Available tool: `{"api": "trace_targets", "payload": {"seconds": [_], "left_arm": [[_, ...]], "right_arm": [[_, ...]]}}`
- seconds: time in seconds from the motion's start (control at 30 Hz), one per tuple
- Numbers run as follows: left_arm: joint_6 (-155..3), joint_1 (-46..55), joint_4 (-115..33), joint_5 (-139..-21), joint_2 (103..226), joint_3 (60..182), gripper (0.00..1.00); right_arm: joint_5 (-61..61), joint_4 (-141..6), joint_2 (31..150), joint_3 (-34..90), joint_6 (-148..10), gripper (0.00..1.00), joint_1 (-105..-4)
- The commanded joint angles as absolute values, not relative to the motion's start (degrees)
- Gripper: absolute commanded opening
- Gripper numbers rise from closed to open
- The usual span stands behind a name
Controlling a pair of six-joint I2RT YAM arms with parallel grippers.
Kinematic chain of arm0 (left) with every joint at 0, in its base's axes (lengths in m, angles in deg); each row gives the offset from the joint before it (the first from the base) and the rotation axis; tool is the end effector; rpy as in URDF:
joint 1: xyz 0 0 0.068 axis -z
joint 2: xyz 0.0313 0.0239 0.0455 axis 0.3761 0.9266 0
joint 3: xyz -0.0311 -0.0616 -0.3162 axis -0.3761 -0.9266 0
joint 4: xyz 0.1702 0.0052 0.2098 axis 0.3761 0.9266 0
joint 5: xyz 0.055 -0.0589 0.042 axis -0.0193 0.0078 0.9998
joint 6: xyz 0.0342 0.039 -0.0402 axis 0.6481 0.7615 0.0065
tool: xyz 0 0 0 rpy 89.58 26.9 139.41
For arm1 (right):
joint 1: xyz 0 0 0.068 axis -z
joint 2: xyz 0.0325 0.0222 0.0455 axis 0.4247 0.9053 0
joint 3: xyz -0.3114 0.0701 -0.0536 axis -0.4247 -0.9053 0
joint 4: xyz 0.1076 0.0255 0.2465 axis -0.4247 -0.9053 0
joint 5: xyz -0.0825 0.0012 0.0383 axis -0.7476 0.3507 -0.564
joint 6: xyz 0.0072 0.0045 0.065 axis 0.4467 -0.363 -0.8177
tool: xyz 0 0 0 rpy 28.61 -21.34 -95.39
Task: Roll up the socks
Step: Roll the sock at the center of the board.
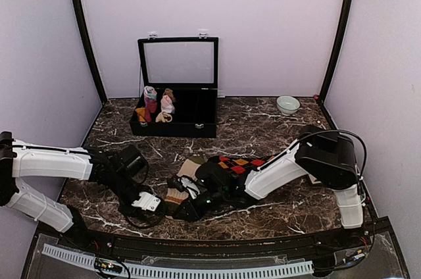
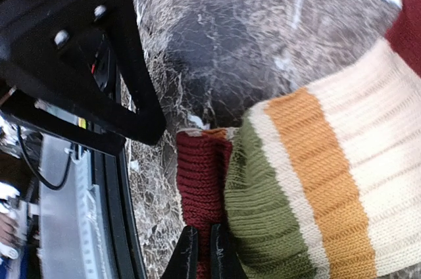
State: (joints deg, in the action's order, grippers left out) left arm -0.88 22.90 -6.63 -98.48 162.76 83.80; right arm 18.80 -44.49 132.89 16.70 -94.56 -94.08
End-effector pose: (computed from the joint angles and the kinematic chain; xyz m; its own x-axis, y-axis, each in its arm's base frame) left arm 0.1294 -0.1621 0.1909 0.3560 0.7722 -0.5262 0.9274 -0.3611 0.0976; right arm 0.1482 0.4494 0.1207 -0.6945 -0.4772 -0.5384 -0.7010 0.2800 0.6559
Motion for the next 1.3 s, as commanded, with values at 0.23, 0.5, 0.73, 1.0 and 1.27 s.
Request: {"api": "trace_targets", "payload": {"seconds": [0.23,0.5,0.73,1.0,1.27], "left_arm": [[0.24,25.70,-14.38,-93.76,170.85,88.59,0.40],[-1.15,28.56,-13.46,-93.81,171.62,91.40,0.39],[-2.00,29.59,-13.18,-94.08,172.46,91.22,0.33],[-3.19,30.38,-6.64,-96.03,169.39,94.12,0.35],[-4.08,30.38,-8.74,-92.77,165.10,90.21,0.42]], "right_arm": [[26.93,-42.55,139.38,6.44,-116.66,0.03,-89.00],[25.40,-47.63,140.18,7.40,-117.15,0.02,-87.91],[22.97,-50.05,140.36,6.42,-116.82,0.02,-87.80],[21.97,-49.09,140.66,4.42,-118.11,0.01,-87.63],[22.38,-46.95,141.28,3.10,-119.27,0.01,-87.54]]}}
